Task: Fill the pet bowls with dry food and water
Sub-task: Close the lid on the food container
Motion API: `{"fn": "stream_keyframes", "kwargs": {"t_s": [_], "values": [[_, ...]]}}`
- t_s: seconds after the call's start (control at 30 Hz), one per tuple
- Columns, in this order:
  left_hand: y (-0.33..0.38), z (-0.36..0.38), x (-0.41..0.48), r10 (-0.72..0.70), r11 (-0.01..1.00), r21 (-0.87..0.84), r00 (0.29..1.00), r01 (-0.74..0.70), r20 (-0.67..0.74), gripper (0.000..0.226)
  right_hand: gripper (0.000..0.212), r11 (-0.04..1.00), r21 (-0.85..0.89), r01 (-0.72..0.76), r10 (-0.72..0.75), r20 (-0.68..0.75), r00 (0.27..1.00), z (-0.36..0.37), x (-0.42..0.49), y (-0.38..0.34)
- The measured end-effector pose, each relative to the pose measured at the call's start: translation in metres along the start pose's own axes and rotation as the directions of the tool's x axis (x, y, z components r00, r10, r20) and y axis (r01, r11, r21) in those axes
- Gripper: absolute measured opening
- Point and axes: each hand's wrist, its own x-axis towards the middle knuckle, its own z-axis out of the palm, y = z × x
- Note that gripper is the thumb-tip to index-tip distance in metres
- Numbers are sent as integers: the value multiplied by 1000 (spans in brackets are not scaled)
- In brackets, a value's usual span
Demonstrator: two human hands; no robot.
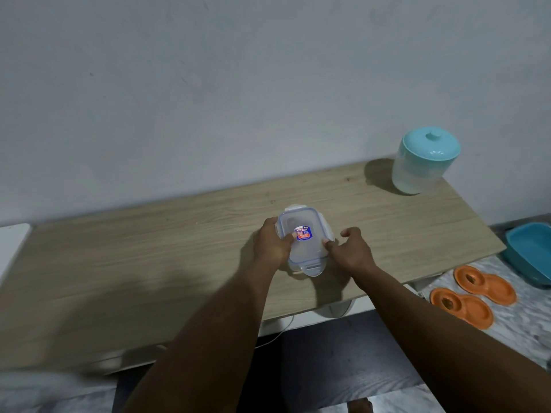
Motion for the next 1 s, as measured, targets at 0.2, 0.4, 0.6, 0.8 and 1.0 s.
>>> {"fn": "stream_keyframes", "kwargs": {"t_s": [0.2, 0.4, 0.6, 0.8, 1.0], "values": [[-7, 9, -6, -8, 1000, -3, 996, 8, -93, 53, 45, 979, -125, 159, -159, 14, 987, 7, 5, -10], [-11, 9, -4, -2, 995, 104, 996, 12, -92, 52, 40, 991, -111, 75, -71, 36, 997, 6, 13, -11], [-8, 13, -4, -18, 989, 139, 980, 46, -197, 49, 41, 992, -116, 45, -41, 39, 998, 5, 21, -14], [-10, 12, 5, -73, 997, 14, 983, 76, -169, 52, 34, 998, -56, 33, -30, 45, 999, 7, 27, -11], [-16, 13, 12, -100, 995, -23, 988, 98, -117, 53, 18, 1000, 0, 2, -2, 95, 996, 7, 29, -10]]}}
